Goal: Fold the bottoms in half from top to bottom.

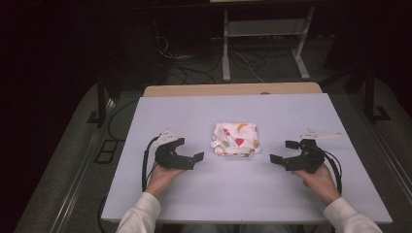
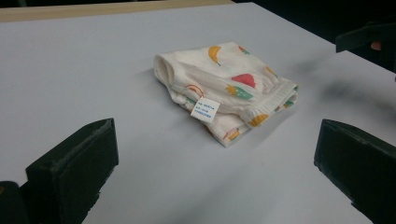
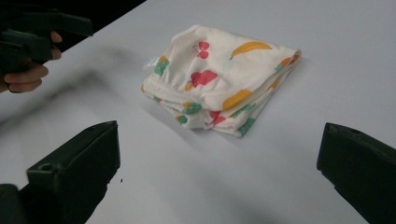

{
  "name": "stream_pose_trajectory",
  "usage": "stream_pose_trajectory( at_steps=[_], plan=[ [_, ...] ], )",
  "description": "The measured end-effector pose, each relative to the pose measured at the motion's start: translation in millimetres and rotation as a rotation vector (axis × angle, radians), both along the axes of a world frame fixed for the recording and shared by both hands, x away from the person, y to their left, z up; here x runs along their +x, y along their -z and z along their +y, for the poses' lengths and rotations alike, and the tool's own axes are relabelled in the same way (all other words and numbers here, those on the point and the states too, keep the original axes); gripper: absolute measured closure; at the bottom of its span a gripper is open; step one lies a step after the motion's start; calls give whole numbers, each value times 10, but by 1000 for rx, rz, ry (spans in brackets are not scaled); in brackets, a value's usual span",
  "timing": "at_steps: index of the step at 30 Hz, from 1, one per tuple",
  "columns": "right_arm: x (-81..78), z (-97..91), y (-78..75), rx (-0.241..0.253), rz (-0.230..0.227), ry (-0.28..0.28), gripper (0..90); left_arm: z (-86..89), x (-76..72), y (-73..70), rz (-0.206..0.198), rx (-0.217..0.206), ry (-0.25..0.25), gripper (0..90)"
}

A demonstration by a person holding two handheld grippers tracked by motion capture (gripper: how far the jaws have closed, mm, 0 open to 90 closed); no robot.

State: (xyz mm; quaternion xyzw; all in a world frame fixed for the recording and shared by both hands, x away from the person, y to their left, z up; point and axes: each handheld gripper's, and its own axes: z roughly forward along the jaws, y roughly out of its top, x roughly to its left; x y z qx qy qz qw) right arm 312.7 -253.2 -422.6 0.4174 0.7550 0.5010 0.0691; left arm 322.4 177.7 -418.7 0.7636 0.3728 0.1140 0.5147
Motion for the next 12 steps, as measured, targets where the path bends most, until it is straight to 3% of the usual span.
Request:
stream_pose_trajectory(
  at_steps=[2,12],
  plan=[
    [-38,-18,21,0,-5,4,0,18,-54,5,-19,0,-12,0],
    [-130,-124,97,-15,-2,10,0,71,-179,58,-17,6,-17,0]
  ],
)
